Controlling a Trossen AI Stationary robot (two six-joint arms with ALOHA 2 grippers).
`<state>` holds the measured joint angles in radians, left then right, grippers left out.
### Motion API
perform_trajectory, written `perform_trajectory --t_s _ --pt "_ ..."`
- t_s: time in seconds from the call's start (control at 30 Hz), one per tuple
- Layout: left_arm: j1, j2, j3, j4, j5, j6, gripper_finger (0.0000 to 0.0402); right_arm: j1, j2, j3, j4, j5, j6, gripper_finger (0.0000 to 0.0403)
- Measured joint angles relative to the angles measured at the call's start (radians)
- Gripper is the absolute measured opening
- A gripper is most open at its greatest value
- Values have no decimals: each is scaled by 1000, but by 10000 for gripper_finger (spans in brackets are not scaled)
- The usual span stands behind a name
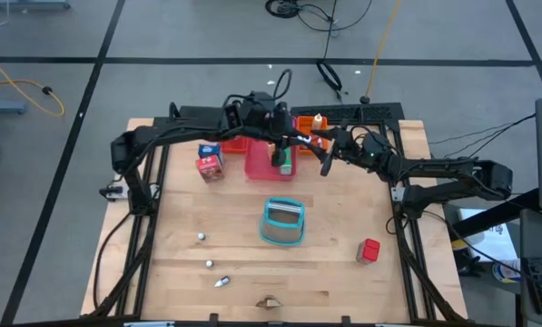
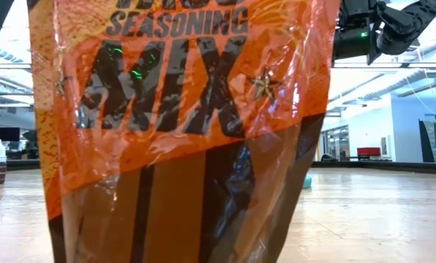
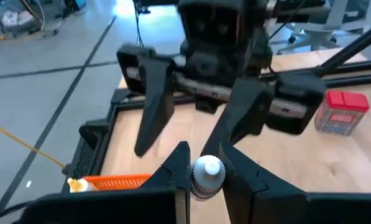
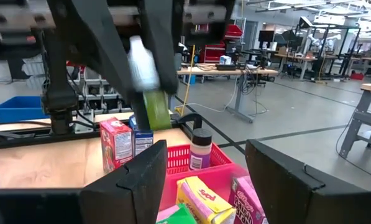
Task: Pick & Place Kitchen Items
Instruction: Put the small green food coloring bottle into the orange bin
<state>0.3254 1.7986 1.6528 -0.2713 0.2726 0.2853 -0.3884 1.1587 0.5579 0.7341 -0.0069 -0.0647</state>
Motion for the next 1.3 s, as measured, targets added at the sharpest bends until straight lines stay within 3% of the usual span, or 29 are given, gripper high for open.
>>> perform_trajectory --t_s 0.63,1.2,1.3 --pt "0 29 7 74 17 -6 47 33 1 0 32 -25 1 201" --pt "-7 50 6 62 32 -20 47 74 68 0 108 -20 -45 47" --pt "-6 50 6 62 30 -19 61 74 68 0 107 -20 -45 44"
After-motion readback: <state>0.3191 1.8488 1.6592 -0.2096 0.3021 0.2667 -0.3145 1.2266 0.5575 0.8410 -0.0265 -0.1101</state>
